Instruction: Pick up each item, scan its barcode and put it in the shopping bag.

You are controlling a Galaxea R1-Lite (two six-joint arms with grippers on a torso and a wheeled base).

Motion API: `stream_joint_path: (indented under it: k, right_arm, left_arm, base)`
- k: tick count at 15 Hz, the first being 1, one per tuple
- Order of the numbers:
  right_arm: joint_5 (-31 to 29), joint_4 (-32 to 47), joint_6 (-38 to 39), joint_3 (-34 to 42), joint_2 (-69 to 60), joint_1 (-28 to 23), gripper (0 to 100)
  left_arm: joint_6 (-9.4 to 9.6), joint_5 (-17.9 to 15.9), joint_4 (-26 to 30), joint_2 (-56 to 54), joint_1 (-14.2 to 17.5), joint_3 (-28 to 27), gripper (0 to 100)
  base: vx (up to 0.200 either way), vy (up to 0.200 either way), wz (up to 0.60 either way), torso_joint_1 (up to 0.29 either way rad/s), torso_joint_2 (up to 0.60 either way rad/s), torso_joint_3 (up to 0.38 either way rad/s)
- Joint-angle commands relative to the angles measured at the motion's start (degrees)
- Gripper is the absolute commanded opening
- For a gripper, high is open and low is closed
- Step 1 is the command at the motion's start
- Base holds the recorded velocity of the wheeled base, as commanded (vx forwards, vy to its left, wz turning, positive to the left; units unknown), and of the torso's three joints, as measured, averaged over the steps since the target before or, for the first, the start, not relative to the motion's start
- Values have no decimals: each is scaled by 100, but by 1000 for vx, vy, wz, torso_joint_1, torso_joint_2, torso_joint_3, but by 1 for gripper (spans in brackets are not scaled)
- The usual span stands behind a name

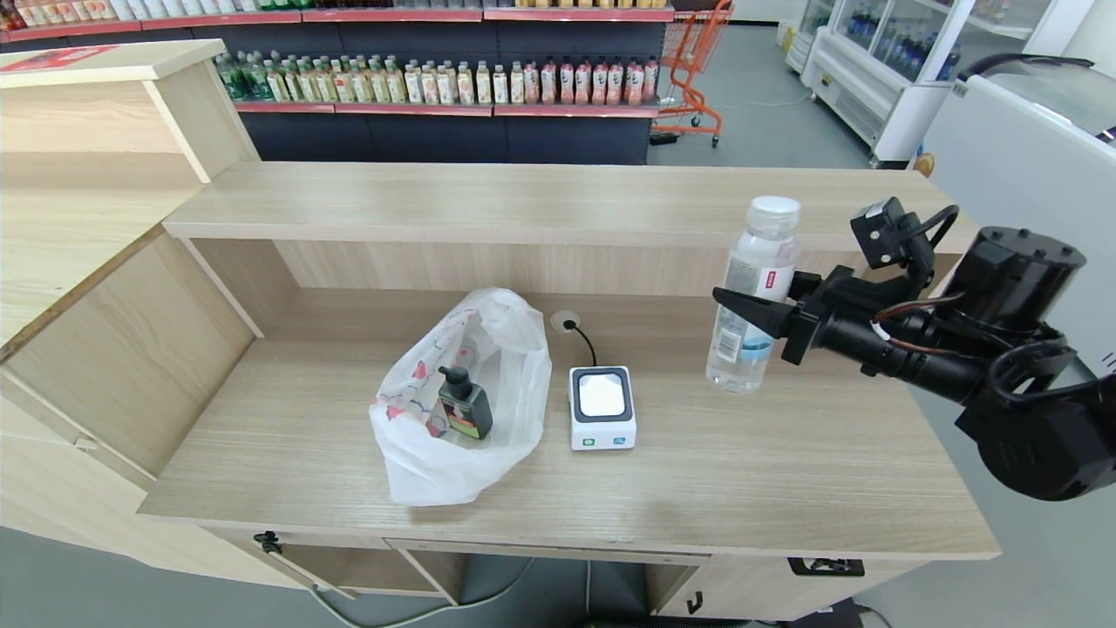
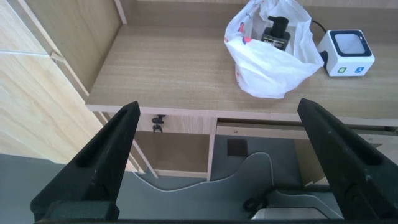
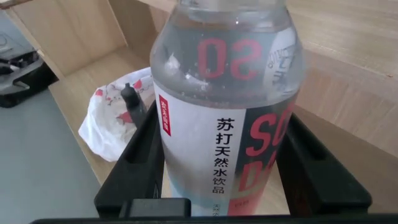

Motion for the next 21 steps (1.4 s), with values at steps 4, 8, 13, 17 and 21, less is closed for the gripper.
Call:
stream_joint_path:
  k: [4, 8, 13, 17, 21]
  right_arm:
    - [-550, 5, 513, -136, -9, 200, 0]
    - [-752, -30, 513, -171, 131, 279, 0]
    - [-761, -12, 513, -206, 245, 341, 0]
    - [-761, 5, 513, -215, 298, 367, 0]
    - [-761, 32, 513, -408, 412, 455, 0]
  left_arm:
    - [2, 0, -1, 1, 7, 0, 100]
    - [2, 0, -1, 1, -2, 0, 100]
    - [10, 0, -1, 1, 7, 0, 100]
    - [10, 0, -1, 1, 7, 0, 100]
    - [10, 0, -1, 1, -2, 0, 100]
  base:
    - [0, 0, 0, 0, 0, 0]
    - [0, 0, 0, 0, 0, 0]
    - [0, 0, 0, 0, 0, 0]
    - [0, 0, 0, 0, 0, 0]
    - [0, 150, 0, -5, -1, 3]
